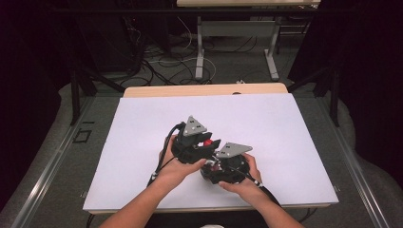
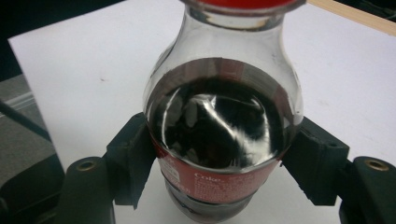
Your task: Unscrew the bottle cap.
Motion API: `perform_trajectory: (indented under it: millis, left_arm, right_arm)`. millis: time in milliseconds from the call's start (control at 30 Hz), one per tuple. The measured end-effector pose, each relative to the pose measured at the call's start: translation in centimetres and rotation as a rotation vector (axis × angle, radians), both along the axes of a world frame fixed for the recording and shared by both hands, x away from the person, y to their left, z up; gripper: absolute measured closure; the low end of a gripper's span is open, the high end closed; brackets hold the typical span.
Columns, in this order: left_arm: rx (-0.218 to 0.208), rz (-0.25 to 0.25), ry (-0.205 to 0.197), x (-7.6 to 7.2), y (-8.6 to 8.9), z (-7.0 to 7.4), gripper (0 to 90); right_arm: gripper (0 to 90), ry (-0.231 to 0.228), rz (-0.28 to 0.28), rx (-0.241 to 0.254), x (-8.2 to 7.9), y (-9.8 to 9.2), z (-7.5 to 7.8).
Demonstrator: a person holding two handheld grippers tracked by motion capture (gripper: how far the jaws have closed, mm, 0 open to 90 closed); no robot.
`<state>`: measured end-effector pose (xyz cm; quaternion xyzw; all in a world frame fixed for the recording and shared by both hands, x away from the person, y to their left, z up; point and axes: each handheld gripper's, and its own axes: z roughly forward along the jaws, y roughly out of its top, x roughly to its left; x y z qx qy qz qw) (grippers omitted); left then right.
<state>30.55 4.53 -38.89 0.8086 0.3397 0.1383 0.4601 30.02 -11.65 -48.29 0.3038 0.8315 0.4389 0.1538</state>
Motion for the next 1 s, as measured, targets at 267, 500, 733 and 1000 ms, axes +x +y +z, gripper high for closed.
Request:
perform_trajectory:
  millis: [267,500,733,1000]
  left_arm:
    - [-0.008,0.012,0.014,0.5,1.3,0.5,62.1]
    - [-0.022,0.063,0.047,1.7,3.4,-0.4,62.1]
    - [-0.036,0.130,0.077,2.7,5.5,-1.4,62.1]
    - [-0.040,0.182,0.087,3.4,7.7,-2.4,62.1]
  right_arm:
    - [30.4,0.006,-0.014,0.032,0.5,-0.6,0.0]
    - [30.4,0.004,-0.032,0.031,0.8,-0.9,-0.1]
    - [30.3,0.005,-0.055,0.033,1.2,-1.3,-0.3]
    - [30.3,0.007,-0.083,0.035,1.7,-2.0,-0.4]
